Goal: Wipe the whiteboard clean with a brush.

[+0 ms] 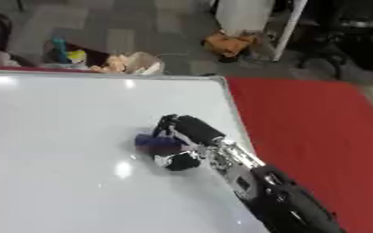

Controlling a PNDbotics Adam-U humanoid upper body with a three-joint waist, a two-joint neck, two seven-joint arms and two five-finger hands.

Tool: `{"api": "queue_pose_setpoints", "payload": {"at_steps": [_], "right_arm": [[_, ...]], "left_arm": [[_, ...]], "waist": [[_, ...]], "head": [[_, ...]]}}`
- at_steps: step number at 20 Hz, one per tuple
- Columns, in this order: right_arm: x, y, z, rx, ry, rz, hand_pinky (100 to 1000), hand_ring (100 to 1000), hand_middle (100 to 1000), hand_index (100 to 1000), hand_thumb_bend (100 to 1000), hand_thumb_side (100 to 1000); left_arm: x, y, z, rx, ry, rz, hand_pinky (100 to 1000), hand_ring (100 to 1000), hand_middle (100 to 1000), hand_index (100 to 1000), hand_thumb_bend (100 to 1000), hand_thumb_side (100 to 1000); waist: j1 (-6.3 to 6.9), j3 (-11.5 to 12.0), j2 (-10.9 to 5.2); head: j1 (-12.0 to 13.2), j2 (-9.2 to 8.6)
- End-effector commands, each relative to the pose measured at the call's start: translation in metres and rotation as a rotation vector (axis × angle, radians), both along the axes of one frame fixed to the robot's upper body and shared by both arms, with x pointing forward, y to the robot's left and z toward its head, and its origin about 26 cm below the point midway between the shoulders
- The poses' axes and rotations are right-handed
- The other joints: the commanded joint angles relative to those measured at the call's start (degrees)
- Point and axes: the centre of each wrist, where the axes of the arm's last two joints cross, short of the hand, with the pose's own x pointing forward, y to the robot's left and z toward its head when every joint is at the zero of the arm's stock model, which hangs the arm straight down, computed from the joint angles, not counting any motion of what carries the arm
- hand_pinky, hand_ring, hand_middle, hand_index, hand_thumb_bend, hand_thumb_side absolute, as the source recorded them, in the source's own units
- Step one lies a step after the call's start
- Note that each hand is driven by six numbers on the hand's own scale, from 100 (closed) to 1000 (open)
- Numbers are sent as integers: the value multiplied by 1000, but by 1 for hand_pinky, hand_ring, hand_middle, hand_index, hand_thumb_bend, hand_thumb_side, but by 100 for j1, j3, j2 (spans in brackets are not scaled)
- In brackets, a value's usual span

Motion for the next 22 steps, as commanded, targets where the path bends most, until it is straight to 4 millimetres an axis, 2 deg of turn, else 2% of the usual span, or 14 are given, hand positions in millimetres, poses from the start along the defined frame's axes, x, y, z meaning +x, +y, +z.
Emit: {"api": "queue_pose_setpoints", "payload": {"at_steps": [1,10,19,20,21,22], "right_arm": [[1,-2,-26,-60,37,-55,633,645,694,702,100,379],[11,-46,-38,-69,-54,-371,615,626,669,692,100,316],[11,-46,-41,-62,-64,-413,615,626,669,692,100,316],[10,-52,-43,-63,-54,-433,613,596,673,689,100,296],[6,-65,-46,-65,-32,-478,605,580,679,692,100,239],[2,-80,-52,-59,-11,-530,604,579,678,692,100,281]], "left_arm": [[-2,2,7,9,-26,-1,481,531,585,1000,243,803],[-2,4,8,11,-35,9,481,530,584,1000,240,804],[-2,4,9,12,-36,8,481,530,584,1000,240,804],[-2,5,8,13,-35,12,481,529,584,1000,241,807],[-2,7,7,15,-33,22,480,529,583,1000,242,810],[-2,8,7,16,-32,29,480,528,583,1000,242,810]], "waist": [[33,57,-11],[33,90,32],[30,93,37],[25,57,45],[20,-21,52],[22,-66,52]], "head": [[-44,-98],[-86,-158],[-95,-162],[-78,-176],[-40,-197],[-27,-206]]}}
